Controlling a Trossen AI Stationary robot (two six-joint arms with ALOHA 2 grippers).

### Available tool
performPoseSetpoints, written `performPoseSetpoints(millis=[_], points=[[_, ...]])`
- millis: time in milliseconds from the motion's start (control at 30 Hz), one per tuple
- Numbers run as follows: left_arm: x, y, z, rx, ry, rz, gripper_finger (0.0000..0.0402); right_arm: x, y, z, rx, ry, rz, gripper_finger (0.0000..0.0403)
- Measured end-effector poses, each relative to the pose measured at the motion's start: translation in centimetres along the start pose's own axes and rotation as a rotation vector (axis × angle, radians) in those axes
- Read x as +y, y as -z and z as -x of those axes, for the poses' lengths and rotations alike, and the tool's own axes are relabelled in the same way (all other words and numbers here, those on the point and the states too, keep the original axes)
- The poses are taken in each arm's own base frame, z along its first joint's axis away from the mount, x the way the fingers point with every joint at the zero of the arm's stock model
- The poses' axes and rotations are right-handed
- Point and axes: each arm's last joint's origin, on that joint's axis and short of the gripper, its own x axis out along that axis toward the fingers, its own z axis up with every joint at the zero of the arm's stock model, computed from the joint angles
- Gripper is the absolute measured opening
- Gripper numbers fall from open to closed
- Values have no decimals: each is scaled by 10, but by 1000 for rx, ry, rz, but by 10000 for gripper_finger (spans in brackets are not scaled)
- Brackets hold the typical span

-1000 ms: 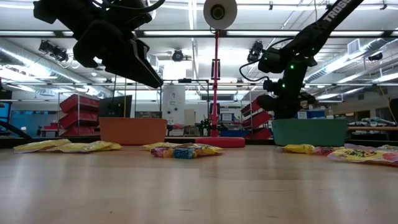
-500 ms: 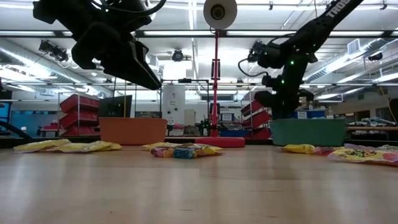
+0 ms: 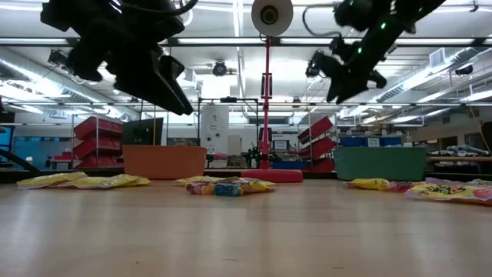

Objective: Sort candy
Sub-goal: Put the small red candy into the green bin

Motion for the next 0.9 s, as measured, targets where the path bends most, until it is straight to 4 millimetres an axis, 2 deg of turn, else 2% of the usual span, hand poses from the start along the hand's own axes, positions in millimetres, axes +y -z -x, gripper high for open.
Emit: performPoseSetpoints(millis=[233, 467, 900], points=[[-4, 4, -3, 37, 111, -11, 151, 35, 9, 42, -77, -215, 96, 133], [-9, 13, -20, 107, 115, -53, 151, 68, 25, 72, -121, -402, 202, 132], [-16, 20, -45, 106, 108, -129, 151, 93, 51, 106, -118, -553, 254, 130]])
